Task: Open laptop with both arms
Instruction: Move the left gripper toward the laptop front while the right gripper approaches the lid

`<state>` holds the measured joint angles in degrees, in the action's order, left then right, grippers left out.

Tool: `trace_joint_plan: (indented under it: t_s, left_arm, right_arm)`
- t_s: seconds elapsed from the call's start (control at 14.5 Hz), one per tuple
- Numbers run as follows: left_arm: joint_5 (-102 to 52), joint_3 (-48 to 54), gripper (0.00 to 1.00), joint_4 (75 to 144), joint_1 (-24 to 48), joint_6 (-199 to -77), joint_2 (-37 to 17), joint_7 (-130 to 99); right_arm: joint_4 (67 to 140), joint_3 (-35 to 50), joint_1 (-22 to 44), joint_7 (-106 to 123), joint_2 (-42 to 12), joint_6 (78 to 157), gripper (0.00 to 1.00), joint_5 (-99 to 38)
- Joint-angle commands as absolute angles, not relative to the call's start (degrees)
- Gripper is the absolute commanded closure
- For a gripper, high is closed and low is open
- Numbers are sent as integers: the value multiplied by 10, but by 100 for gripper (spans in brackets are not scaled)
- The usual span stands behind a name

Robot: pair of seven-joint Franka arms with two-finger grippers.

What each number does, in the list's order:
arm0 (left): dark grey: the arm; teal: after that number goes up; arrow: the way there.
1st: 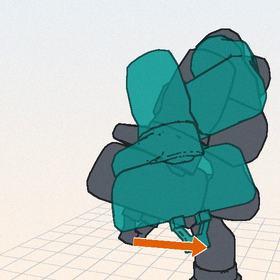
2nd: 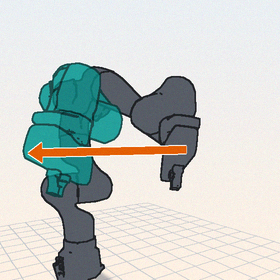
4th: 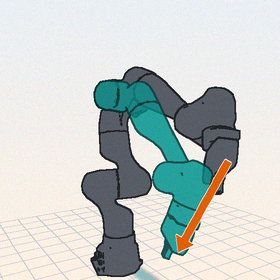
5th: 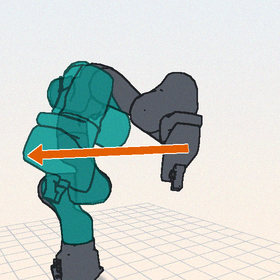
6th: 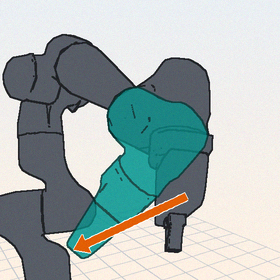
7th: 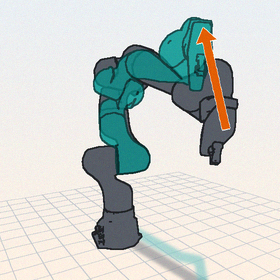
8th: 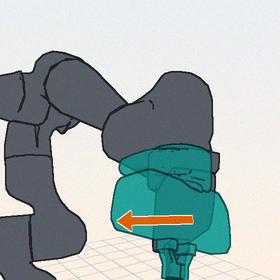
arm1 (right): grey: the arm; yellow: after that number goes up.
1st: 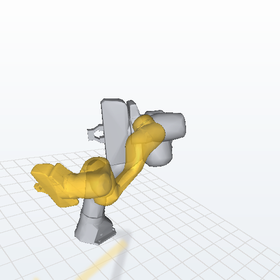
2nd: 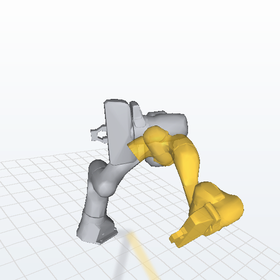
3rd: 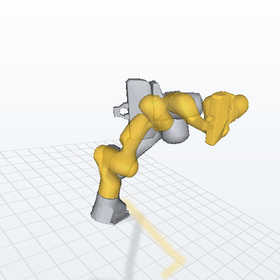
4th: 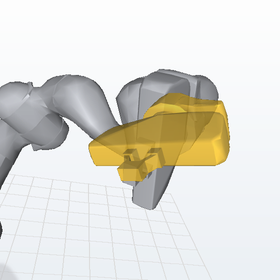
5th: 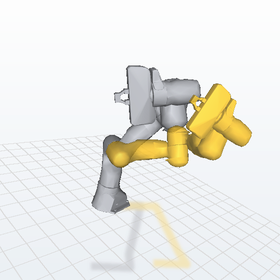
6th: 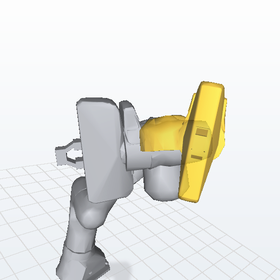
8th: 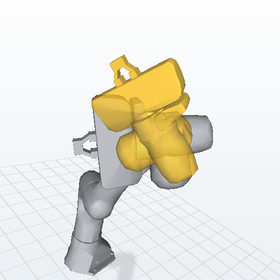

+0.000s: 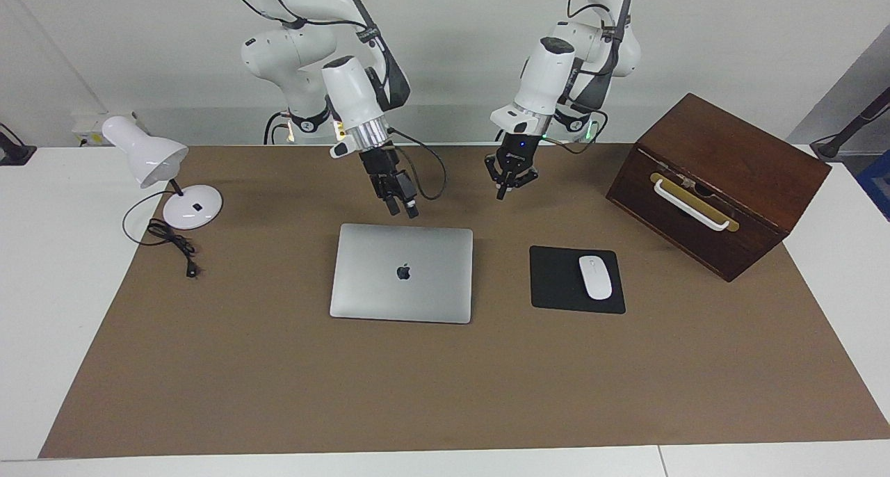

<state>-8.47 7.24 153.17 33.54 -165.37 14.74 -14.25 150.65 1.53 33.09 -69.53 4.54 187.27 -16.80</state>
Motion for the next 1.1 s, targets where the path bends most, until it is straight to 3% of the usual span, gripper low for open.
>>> trace_joint_plan:
  t_s: [0.0, 0.28, 0.62, 0.9, 1.03]
  left_arm:
    - [-93, 64, 100, 1543, 374, -1741, 107, -145]
    - [-92, 64, 100, 1544, 396, -1840, 58, -153]
    - [-92, 63, 100, 1550, 411, -1889, 33, -151]
    - [-92, 63, 100, 1553, 417, -2004, -39, -149]
    - [-87, 62, 100, 1549, 411, -2004, -46, -147]
  right_arm:
    - [1506, 17, 332, -704, 38, 1884, 0, -180]
    - [1506, 17, 331, -704, 36, 1883, 0, -180]
    - [1505, 17, 332, -704, 28, 1885, 0, -180]
    - [1504, 17, 333, -704, 15, 1905, 0, -180]
    - [1504, 17, 334, -704, 6, 1918, 0, -179]
